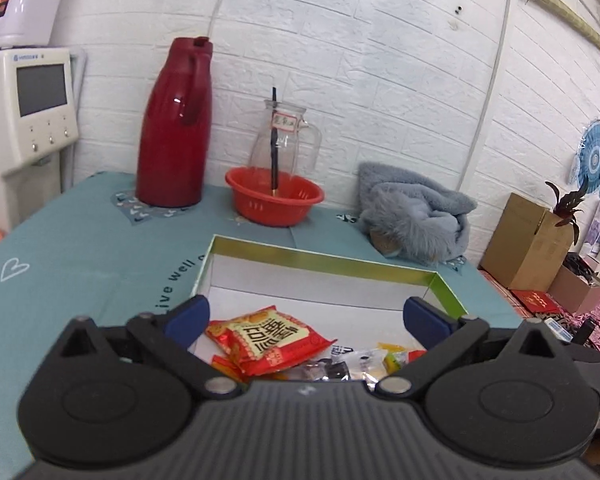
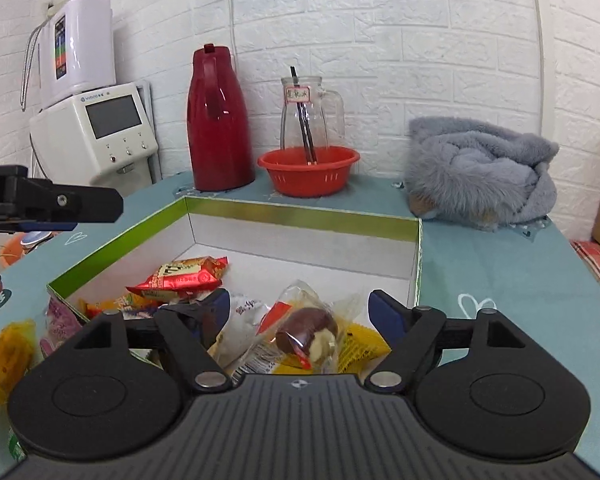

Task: Organize snacks
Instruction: 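Carry both packets into the green box and open both tools, then grasp the white snack pouch with the right tool while the left tool grasps the green packet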

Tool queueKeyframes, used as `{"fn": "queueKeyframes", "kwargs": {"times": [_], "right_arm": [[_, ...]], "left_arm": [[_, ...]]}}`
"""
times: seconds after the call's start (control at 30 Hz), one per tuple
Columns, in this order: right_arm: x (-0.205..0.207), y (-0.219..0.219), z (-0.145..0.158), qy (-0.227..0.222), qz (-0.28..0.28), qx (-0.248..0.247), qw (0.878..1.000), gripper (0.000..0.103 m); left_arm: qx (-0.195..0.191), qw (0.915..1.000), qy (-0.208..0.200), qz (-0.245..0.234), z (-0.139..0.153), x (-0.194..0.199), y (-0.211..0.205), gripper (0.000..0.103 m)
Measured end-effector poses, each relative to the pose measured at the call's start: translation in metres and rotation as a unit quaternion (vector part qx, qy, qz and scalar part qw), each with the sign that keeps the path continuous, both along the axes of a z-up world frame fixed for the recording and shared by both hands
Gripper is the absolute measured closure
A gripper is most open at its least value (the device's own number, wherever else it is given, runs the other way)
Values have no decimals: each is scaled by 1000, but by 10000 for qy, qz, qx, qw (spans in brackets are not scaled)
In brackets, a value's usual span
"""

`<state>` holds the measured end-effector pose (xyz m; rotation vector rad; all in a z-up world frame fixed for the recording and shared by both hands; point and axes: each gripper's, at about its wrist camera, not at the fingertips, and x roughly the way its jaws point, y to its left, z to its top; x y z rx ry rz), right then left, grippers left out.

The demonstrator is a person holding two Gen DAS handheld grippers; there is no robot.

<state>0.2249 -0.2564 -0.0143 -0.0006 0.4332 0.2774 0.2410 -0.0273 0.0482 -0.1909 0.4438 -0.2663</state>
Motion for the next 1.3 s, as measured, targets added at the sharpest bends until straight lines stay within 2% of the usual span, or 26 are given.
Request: {"fn": "queueKeyframes", "kwargs": {"times": [0.1,0.23,0.37,0.5,0.6,0.67,0.73,0.8,0.93,1.0,1.07,1.17,1.23,1.3], "right_arm": [[1,-3,1,167,-68,137,9997,0],[-13,-5,15,63,-227,320,9992,0],[-42,-8,31,-125,-328,456,9983,0],[-76,-11,32,-24,-165,482,9987,0],[-106,-15,22,-193,-55,797,9966,0],[-126,-18,11,-414,124,1150,9924,0],[-139,-17,0,-375,112,1291,9909,0],[-146,-8,-12,-114,319,1094,9934,0],[-154,27,-28,93,745,65,9972,0],[-149,45,-29,120,832,-333,9959,0],[-141,59,-30,89,948,-567,9938,0],[-130,74,-35,122,977,-848,9915,0],[-127,79,-40,185,966,-977,9903,33],[-127,80,-45,214,885,-1117,9896,45]], "left_arm": [[101,9999,-123,-42,5,-8,0,0],[270,9991,-319,-59,18,-27,-2,0],[438,9976,-536,6,32,-55,0,0],[439,9969,-658,-34,37,-90,9,0],[283,9980,-564,-32,29,-110,19,0],[264,9991,-296,162,17,-119,24,0],[149,9995,-44,265,3,-128,32,0],[-70,9994,162,298,-10,-138,42,0],[-411,9983,406,85,-32,-157,54,0],[-366,9981,500,10,-40,-167,56,0],[-227,9983,544,-35,-45,-175,56,0],[-267,9975,646,-120,-52,-184,62,0],[-321,9968,709,-196,-55,-187,64,0],[-321,9965,714,-306,-57,-187,63,0]]}}
